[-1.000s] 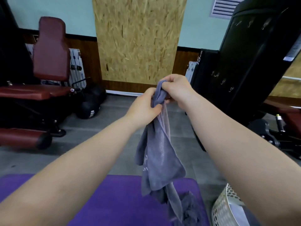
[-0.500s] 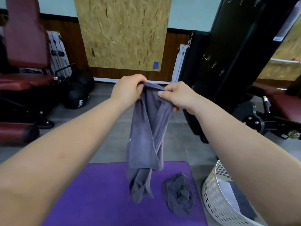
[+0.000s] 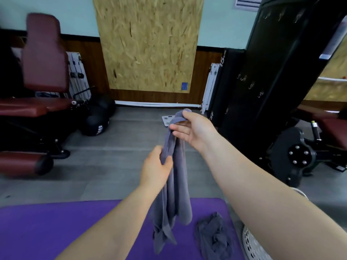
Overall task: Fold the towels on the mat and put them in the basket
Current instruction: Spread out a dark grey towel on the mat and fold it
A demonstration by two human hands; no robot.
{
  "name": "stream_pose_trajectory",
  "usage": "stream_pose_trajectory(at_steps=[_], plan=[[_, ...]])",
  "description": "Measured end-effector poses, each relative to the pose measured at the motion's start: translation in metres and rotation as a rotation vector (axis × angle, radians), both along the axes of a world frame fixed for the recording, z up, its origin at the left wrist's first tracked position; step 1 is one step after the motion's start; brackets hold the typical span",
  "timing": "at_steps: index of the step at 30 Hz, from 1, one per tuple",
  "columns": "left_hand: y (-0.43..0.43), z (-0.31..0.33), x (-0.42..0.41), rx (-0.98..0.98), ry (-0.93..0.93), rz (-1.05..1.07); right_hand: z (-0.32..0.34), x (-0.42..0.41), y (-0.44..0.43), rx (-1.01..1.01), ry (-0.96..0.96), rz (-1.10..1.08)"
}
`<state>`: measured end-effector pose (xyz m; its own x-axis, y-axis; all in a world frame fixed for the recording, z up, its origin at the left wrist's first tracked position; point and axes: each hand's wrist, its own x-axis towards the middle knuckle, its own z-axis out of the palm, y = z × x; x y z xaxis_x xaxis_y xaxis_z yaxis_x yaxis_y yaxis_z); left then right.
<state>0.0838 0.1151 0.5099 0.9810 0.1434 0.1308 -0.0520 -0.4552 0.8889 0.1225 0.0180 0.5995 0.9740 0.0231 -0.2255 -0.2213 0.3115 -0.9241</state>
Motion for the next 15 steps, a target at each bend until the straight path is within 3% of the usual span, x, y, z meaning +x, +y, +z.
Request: stream_pose_trajectory(at_steps=[5,9,12,13,15], plan=[[0.040,-0.001,0.017,0.241,-0.073,0.119,-0.013,0.000,-0.007,-0.145,0.052,-0.086],[0.059,0.014,0.027,0.082,-0.099,-0.056,-0.025,-0.004,-0.025,-0.556,0.006,-0.151],[0.061,0.026,0.022,-0.026,-0.074,-0.224,-0.032,-0.011,-0.034,-1.049,-0.047,-0.136],[0.059,0.029,0.019,-0.051,-0.082,-0.248,-0.032,-0.016,-0.032,-1.081,-0.114,-0.145],[0.054,0.036,0.011,-0.068,-0.104,-0.289,-0.032,-0.024,-0.021,-0.947,-0.284,0.045]])
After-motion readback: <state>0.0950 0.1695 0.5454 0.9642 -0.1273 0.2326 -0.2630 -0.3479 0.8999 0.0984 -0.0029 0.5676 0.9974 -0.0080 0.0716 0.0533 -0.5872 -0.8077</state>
